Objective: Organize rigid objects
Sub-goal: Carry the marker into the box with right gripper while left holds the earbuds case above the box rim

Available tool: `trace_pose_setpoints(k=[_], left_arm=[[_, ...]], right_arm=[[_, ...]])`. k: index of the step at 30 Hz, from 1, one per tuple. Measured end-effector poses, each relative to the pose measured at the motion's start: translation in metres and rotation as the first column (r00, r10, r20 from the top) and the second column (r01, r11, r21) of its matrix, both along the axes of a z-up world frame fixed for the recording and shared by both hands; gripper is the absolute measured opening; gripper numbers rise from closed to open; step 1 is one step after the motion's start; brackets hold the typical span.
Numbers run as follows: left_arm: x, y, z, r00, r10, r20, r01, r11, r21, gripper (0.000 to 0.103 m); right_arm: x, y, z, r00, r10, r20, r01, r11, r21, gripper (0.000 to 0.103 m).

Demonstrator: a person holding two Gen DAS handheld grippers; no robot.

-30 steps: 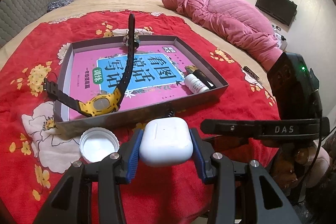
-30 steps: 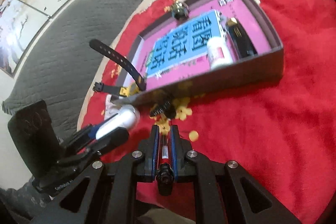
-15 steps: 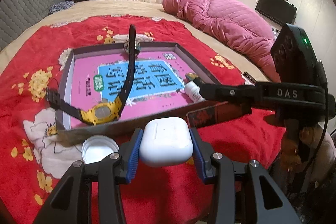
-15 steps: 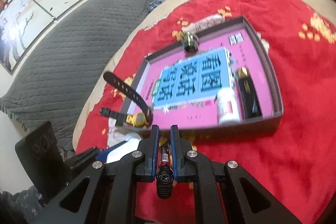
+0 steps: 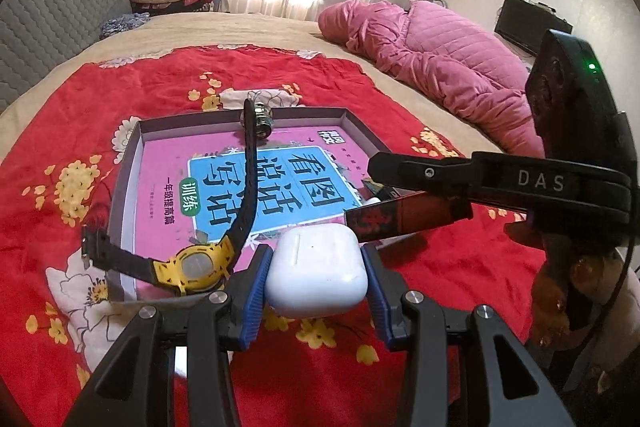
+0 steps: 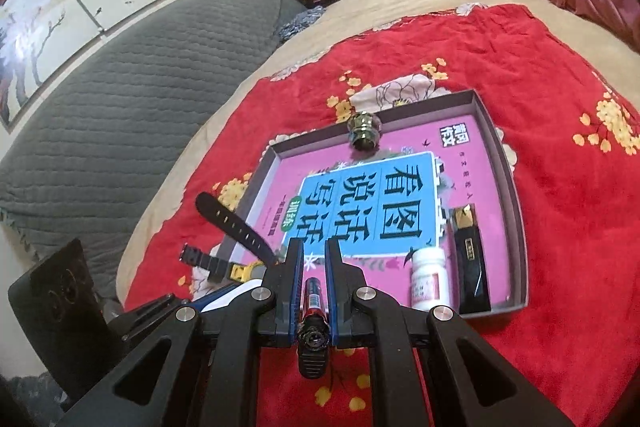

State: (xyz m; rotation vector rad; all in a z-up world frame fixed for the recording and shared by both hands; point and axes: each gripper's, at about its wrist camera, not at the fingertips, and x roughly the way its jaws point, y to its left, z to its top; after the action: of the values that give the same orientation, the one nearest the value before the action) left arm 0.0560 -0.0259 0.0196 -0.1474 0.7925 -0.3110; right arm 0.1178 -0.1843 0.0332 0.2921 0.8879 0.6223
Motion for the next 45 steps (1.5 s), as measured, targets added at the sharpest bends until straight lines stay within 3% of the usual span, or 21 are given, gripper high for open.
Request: trace_pose_setpoints(k=[20, 45], left_arm=[[0.037, -0.006, -0.022, 0.998, 0.035, -0.046, -0.034, 0.999, 0.029, 0.045], [0.048, -0.016, -0.038, 0.997, 0.016, -0.078, -0.011, 0.998, 0.063, 0.045]], right_arm=[[0.032, -0.001, -0.017, 0.998, -0.055, 0.016, 0.056, 0.997, -0.048, 0.011], [0.027, -0.018, -0.048, 0.997, -0.079, -0.017, 0.078, 0.996, -0.053, 0.011]])
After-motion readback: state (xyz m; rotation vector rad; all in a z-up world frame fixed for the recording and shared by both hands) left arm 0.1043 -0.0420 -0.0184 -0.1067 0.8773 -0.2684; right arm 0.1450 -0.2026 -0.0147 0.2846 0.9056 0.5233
